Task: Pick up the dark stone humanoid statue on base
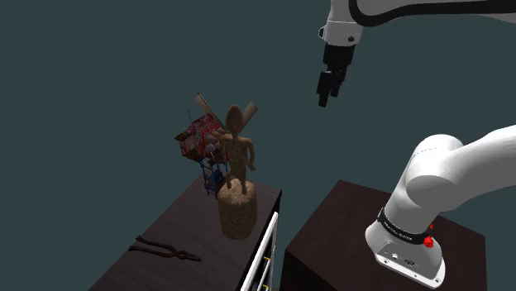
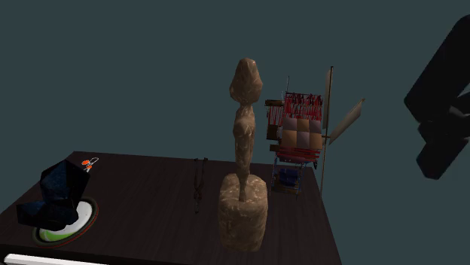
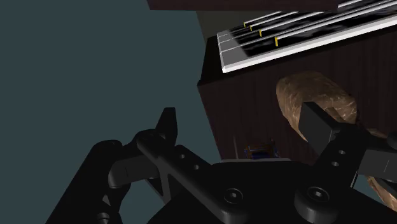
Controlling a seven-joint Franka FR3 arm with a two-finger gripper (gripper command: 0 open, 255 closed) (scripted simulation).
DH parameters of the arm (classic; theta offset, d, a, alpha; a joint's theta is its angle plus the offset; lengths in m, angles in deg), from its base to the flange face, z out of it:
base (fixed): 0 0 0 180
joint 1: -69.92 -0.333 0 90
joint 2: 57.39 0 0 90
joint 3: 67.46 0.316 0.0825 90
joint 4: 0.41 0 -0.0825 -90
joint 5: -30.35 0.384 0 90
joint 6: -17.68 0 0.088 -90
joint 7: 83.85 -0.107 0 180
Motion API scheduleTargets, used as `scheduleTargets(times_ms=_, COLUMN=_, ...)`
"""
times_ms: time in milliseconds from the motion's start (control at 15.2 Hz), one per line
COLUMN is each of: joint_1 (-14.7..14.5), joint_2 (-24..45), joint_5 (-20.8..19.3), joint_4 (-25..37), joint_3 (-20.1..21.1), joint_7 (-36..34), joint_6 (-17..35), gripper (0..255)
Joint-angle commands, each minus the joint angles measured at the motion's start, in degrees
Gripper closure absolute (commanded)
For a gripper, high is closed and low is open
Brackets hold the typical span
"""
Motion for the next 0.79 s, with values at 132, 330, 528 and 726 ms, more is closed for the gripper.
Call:
scheduleTargets(times_ms=132, joint_1=-0.97, joint_2=4.36, joint_5=0.95, joint_4=2.62, joint_3=1.89, joint_7=-1.5, joint_6=0.35, gripper=0)
scheduleTargets(times_ms=330, joint_1=-2.2, joint_2=11.01, joint_5=2.06, joint_4=7.0, joint_3=4.59, joint_7=-3.69, joint_6=0.55, gripper=0)
scheduleTargets(times_ms=528, joint_1=-3.26, joint_2=17.79, joint_5=2.74, joint_4=11.92, joint_3=7.13, joint_7=-5.87, joint_6=0.33, gripper=0)
scheduleTargets(times_ms=726, joint_1=-4.23, joint_2=24.7, joint_5=3.0, joint_4=17.41, joint_3=9.55, joint_7=-8.07, joint_6=-0.32, gripper=0)
